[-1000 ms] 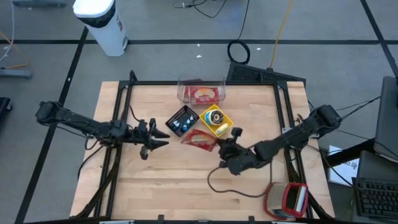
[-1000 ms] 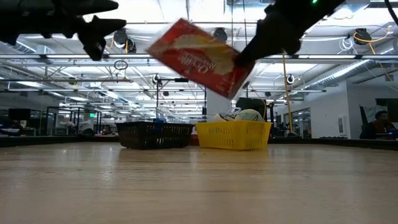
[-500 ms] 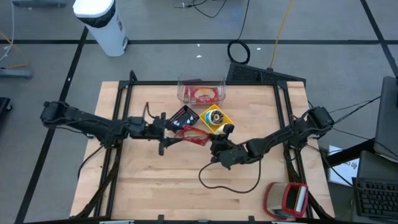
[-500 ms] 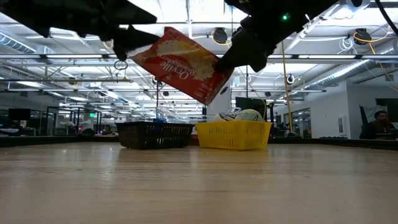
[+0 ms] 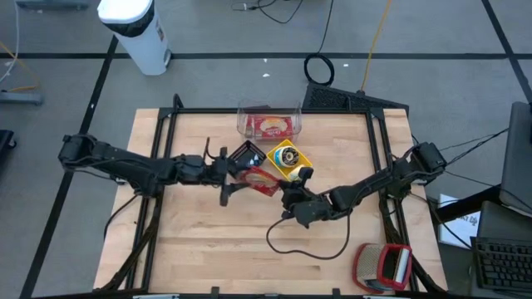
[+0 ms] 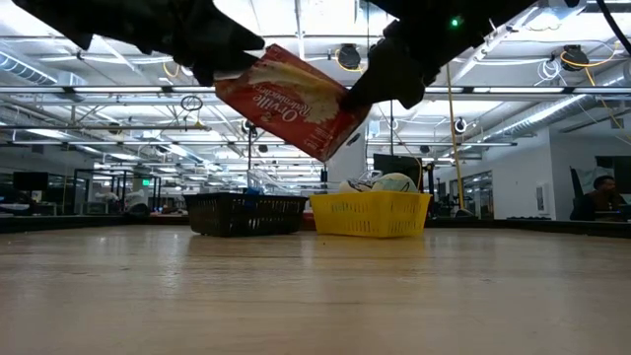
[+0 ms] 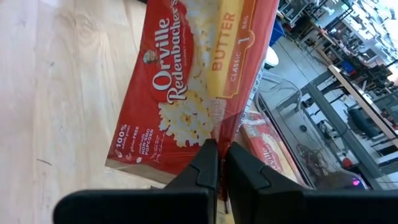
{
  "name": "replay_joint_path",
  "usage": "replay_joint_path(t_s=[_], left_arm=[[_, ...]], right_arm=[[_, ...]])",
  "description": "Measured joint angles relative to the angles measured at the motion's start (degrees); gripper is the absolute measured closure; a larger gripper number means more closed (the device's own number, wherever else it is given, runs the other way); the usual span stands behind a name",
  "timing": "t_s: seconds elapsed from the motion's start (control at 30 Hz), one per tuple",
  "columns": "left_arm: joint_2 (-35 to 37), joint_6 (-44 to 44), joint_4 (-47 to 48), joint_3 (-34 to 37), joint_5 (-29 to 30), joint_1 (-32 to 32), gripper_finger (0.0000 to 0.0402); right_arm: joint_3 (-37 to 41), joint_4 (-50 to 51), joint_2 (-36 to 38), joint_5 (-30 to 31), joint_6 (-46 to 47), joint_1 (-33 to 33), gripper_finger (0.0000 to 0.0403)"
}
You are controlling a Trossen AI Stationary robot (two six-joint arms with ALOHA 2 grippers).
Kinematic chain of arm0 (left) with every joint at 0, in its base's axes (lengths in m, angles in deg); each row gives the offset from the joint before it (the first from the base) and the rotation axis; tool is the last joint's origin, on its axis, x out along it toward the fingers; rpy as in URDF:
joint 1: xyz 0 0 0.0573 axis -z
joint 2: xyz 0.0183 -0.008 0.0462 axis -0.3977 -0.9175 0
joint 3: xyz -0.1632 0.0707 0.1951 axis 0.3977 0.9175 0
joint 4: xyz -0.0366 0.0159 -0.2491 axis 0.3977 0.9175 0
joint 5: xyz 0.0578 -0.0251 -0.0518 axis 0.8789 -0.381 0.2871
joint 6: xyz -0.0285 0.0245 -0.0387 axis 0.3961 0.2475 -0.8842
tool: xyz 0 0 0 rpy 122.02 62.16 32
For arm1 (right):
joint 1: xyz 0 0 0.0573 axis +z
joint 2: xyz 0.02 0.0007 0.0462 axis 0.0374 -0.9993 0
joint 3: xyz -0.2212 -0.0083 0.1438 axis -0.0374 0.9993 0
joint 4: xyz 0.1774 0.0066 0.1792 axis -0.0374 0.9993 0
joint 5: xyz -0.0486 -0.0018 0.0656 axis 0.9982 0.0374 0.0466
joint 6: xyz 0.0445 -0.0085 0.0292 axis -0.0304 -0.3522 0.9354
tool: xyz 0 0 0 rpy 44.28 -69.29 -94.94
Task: Pick & Place Food Item
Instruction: Put the red bag into the transparent bin
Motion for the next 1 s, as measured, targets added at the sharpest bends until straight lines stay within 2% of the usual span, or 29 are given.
replay_joint_path(t_s=[0.13,0.4,0.6,0.8,1.0], left_arm=[[3.72,1.3,2.04,-0.01,2.4,0.0,0.0151],[11.02,0.55,7.73,-0.09,2.66,0.0,0.0151],[7.5,-2.06,11.38,-0.09,2.66,0.0,0.0151],[2.25,-2.52,7.56,-0.09,2.56,0.0,0.0151],[1.65,-2.16,6.33,-0.09,2.44,0.0,0.0156]], right_arm=[[-0.04,-0.15,0.02,0.0,-0.17,0.29,0.0399],[-0.06,-0.1,0.02,-0.22,-0.63,0.41,0.0399],[-0.08,-2.89,0.04,-1.9,-2.27,0.41,0.0399],[-0.08,-4.95,0.04,-3.37,-3.67,0.37,0.0399],[-0.08,-5.0,0.04,-3.04,-3.63,0.39,0.0399]])
